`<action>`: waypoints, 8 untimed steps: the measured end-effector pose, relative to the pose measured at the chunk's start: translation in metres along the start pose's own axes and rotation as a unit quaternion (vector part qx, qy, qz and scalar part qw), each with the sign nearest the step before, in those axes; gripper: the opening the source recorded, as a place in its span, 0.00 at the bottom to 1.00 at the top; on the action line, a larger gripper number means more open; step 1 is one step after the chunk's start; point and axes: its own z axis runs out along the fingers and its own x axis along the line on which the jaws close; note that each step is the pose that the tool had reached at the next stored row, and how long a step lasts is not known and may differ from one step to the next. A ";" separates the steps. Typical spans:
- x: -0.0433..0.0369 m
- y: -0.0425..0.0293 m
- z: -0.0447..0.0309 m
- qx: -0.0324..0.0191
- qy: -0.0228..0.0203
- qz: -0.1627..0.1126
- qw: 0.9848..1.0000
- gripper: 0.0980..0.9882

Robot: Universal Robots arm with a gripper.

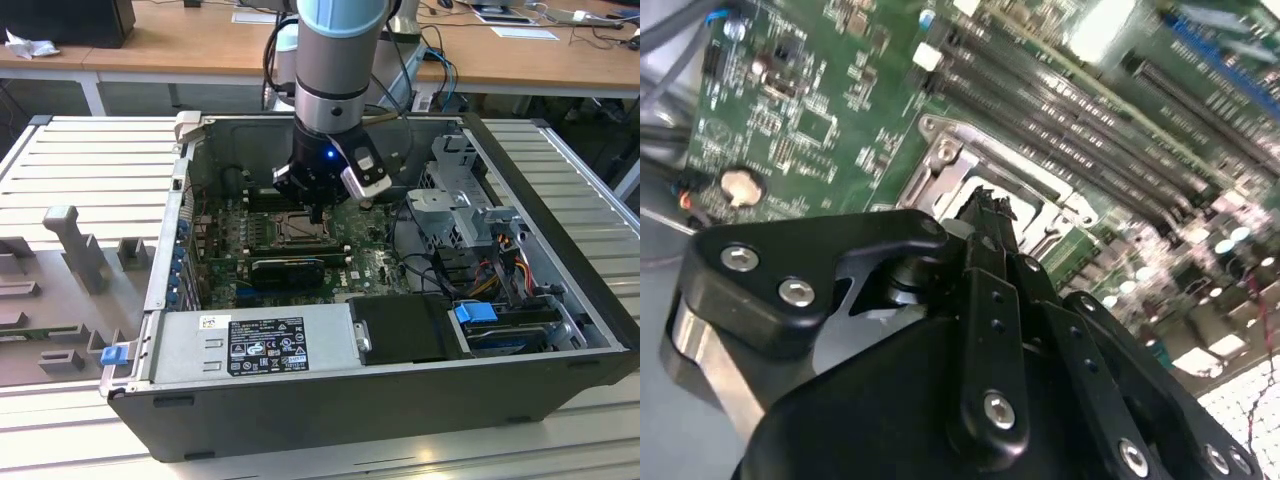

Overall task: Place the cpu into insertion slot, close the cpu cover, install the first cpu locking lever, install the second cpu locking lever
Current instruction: 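Install the second cpu locking lever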

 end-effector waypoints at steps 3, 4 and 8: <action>0.0017 -0.0096 0.0024 -0.013 0.000 -0.004 1.000 0.01; 0.0027 -0.0156 0.0024 -0.013 0.000 -0.005 1.000 0.01; 0.0141 -0.0236 0.0026 -0.016 0.001 -0.007 1.000 0.01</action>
